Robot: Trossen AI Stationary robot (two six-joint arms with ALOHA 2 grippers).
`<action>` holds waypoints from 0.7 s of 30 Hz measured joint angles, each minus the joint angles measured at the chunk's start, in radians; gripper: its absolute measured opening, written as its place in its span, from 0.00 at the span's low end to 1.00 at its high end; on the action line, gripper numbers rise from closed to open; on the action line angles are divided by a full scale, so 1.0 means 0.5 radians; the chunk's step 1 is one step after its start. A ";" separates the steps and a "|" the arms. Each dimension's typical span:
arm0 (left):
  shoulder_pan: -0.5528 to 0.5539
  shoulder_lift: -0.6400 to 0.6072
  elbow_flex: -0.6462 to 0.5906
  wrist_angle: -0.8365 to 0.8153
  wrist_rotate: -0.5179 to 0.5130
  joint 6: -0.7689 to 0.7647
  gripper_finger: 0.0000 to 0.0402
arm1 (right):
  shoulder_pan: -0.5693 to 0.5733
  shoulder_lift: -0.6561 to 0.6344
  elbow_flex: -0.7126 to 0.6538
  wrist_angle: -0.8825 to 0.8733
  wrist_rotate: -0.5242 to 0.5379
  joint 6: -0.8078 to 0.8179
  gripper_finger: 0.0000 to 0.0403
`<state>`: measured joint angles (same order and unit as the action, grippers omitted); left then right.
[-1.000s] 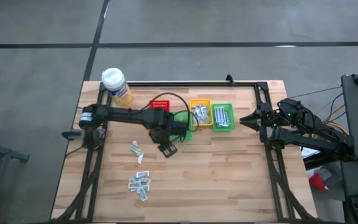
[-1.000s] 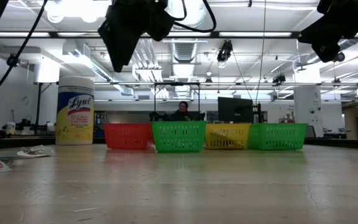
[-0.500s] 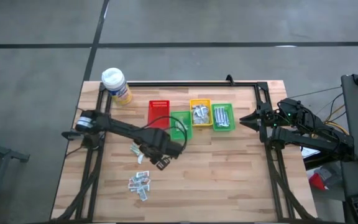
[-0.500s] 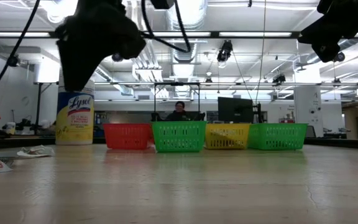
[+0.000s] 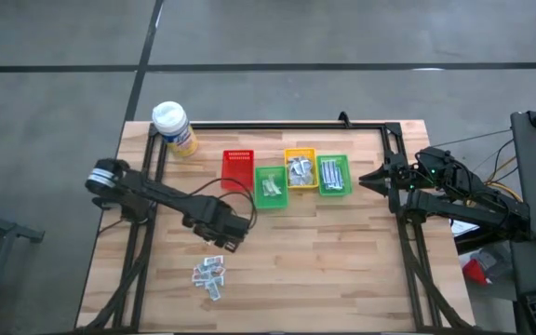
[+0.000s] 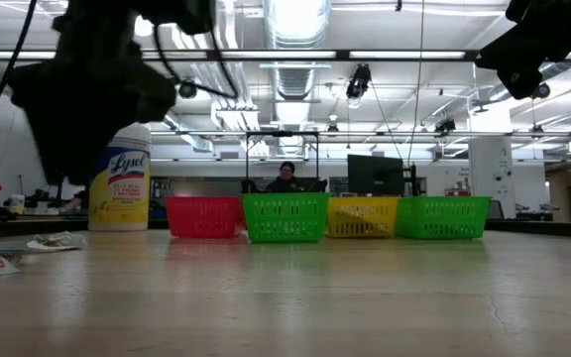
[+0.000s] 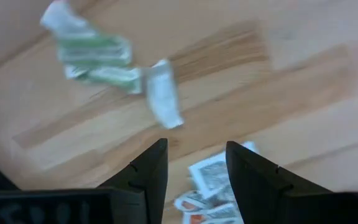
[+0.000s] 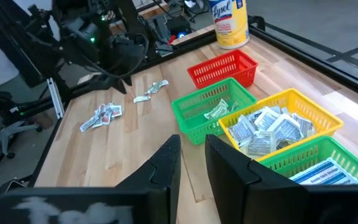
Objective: Pick & Place First Aid Supplies
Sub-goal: Put the bandage into the left green basket
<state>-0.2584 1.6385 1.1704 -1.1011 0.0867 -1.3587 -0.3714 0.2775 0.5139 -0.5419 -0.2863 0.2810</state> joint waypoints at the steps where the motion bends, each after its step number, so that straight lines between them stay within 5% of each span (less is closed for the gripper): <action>1: -0.003 -0.030 -0.060 0.020 0.006 -0.043 0.39 | 0.000 0.000 0.000 0.000 0.000 0.000 0.17; 10: -0.007 -0.272 -0.520 0.399 0.053 -0.297 0.39 | 0.000 0.000 0.000 0.001 0.000 0.001 0.19; 21: -0.005 -0.316 -0.784 0.749 0.050 -0.433 0.38 | 0.000 0.000 0.000 0.001 0.000 0.000 0.21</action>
<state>-0.2611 1.4807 0.7783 -0.7267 0.1117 -1.5751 -0.3714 0.2775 0.5138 -0.5415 -0.2863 0.2810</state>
